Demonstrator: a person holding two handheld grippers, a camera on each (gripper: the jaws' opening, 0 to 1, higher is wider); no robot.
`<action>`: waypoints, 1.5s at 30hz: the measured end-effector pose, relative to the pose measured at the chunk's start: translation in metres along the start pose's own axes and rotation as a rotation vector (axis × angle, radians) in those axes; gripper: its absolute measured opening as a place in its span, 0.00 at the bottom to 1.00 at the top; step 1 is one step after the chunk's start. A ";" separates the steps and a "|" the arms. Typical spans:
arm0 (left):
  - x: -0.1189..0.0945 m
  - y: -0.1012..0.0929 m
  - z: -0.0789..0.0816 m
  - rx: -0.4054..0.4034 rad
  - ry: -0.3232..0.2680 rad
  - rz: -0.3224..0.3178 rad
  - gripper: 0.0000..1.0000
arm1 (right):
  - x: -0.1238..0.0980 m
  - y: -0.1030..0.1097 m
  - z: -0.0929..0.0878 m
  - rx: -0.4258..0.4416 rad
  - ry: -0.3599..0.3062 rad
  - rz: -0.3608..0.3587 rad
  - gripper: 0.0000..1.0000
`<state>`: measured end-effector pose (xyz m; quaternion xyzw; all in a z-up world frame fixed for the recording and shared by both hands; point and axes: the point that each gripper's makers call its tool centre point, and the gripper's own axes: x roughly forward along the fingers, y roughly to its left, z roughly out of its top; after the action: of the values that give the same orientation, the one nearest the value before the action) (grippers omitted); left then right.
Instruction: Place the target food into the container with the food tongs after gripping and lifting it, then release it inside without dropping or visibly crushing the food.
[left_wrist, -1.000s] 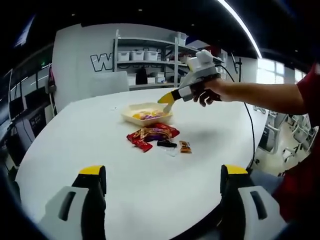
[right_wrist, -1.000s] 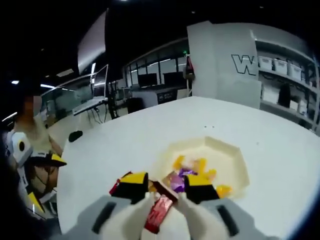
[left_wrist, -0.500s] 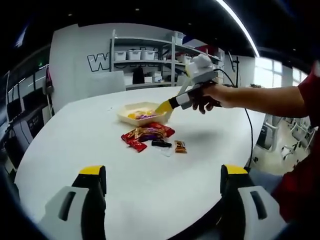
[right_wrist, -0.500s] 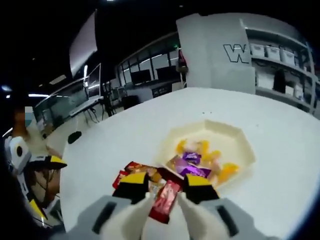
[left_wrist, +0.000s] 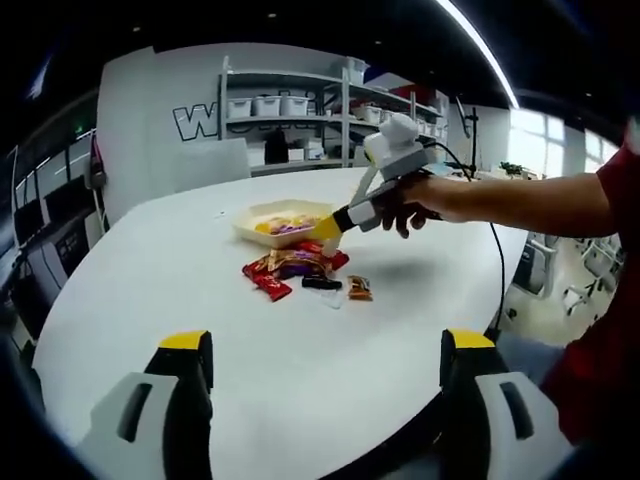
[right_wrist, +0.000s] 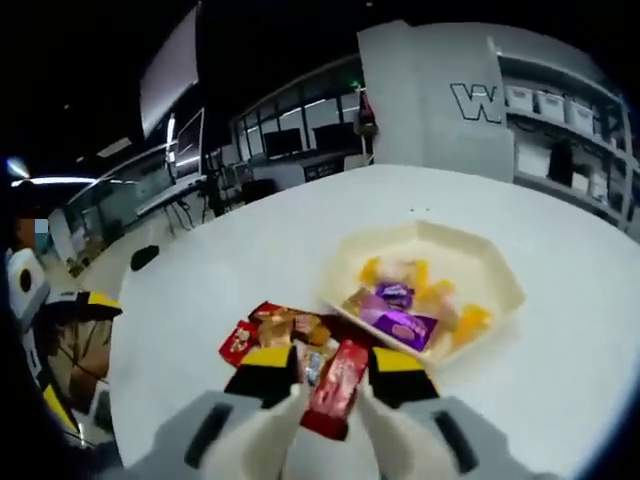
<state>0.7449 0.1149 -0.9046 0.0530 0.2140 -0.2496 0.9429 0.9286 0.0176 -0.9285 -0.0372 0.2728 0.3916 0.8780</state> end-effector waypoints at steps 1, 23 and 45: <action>0.000 0.000 0.001 0.003 -0.001 0.000 0.91 | 0.000 -0.001 0.000 0.004 0.001 0.002 0.22; 0.004 -0.006 0.000 0.033 0.015 -0.012 0.90 | -0.014 -0.018 0.005 0.063 -0.017 -0.018 0.23; 0.000 0.000 -0.004 0.027 0.021 0.004 0.89 | 0.007 -0.009 -0.008 -0.155 0.076 -0.071 0.18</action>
<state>0.7433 0.1154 -0.9088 0.0686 0.2202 -0.2499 0.9404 0.9350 0.0138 -0.9403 -0.1295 0.2736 0.3785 0.8747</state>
